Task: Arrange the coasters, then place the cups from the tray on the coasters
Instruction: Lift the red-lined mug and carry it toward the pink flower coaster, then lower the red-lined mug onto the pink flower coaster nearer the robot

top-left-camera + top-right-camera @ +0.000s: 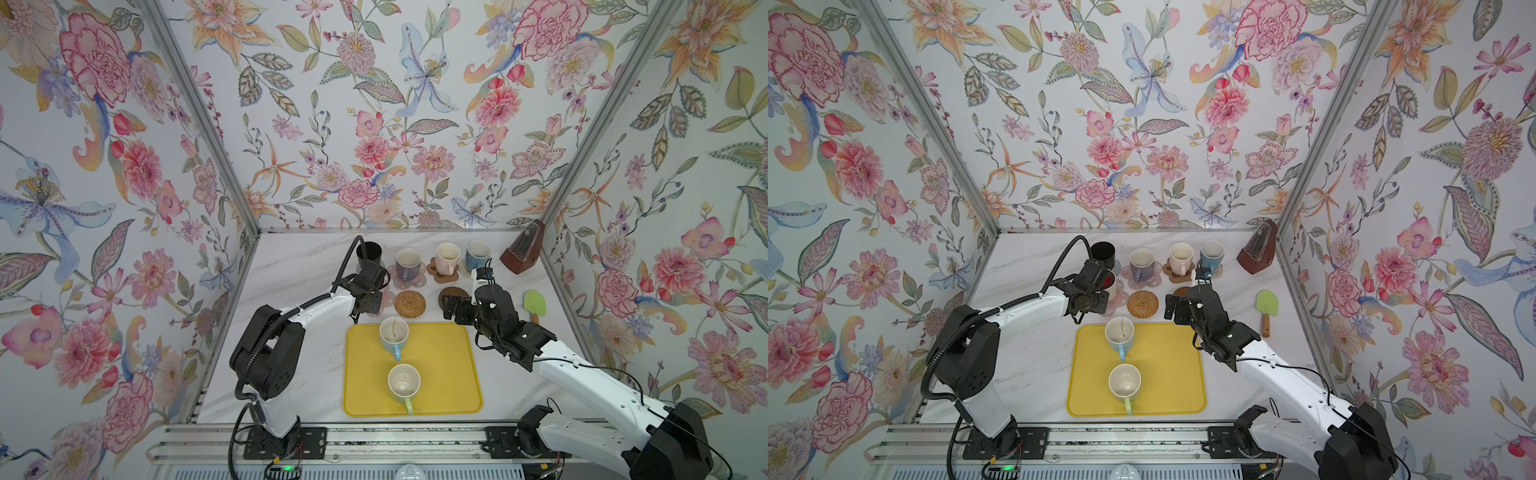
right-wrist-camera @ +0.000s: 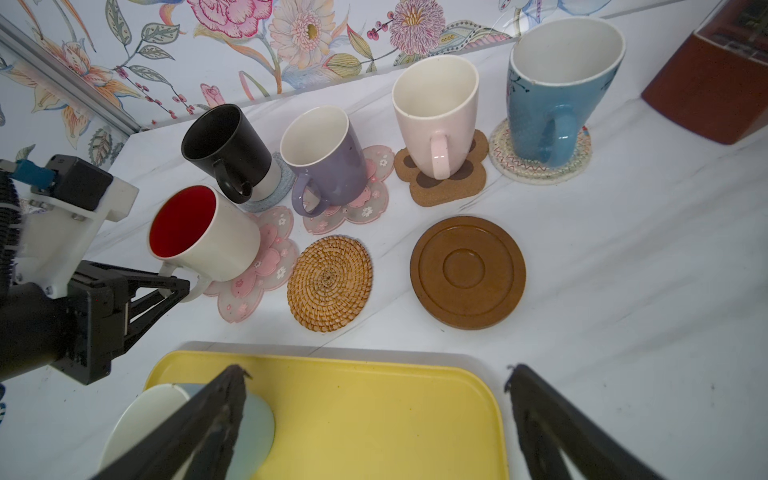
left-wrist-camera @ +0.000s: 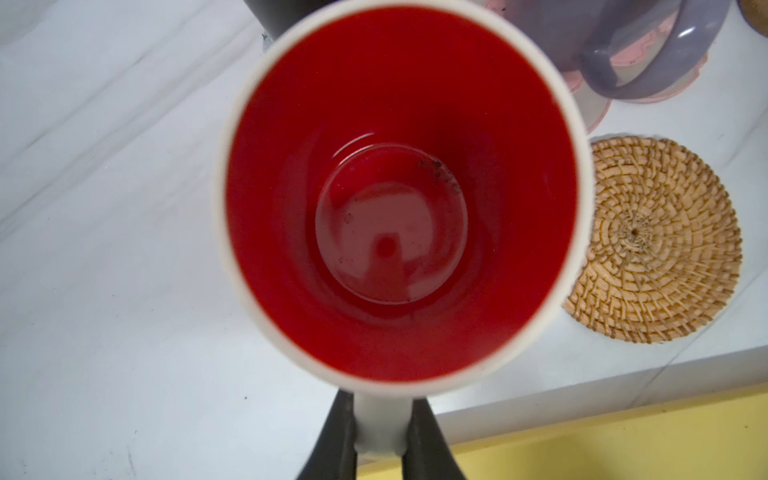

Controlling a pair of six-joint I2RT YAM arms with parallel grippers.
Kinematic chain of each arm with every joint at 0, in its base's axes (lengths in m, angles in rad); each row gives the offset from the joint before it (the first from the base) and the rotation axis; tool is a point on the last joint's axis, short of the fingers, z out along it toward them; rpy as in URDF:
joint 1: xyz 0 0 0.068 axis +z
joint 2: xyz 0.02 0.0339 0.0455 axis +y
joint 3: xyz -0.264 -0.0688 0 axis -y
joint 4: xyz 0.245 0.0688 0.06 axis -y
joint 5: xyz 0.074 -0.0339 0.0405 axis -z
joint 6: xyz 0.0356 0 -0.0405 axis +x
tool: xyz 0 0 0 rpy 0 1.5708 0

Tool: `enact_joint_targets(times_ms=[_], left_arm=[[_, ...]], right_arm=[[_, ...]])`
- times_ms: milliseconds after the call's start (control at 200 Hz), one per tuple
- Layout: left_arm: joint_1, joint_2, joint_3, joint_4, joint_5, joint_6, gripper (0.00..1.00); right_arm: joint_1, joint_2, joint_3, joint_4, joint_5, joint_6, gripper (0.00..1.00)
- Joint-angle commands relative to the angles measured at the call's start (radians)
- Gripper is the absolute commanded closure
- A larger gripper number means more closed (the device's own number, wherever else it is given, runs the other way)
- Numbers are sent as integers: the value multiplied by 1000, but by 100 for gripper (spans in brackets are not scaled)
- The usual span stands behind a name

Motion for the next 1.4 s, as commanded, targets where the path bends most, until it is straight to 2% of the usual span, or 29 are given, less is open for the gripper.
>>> enact_joint_targets(times_ms=[0,991,1096,1246,1331,1396], left_arm=[[12,9,34,64,-9,0,100],[24,61,-13,102,24,-52,100],[25,59,-16,100,29,-57,96],[27,43,-26,99,32,-65,84],[27,29,-33,99,33,-71,77],[27,17,-40,100,31,-75,66]], right_arm=[[-8,-14,-14,-16,20,10,1],[-18,-26,-17,-22,18,10,1],[-18,-26,-16,-26,18,10,1],[-19,-31,-17,-27,18,10,1],[-20,-33,-16,-28,18,11,1],[-20,-31,-16,-31,16,10,1]])
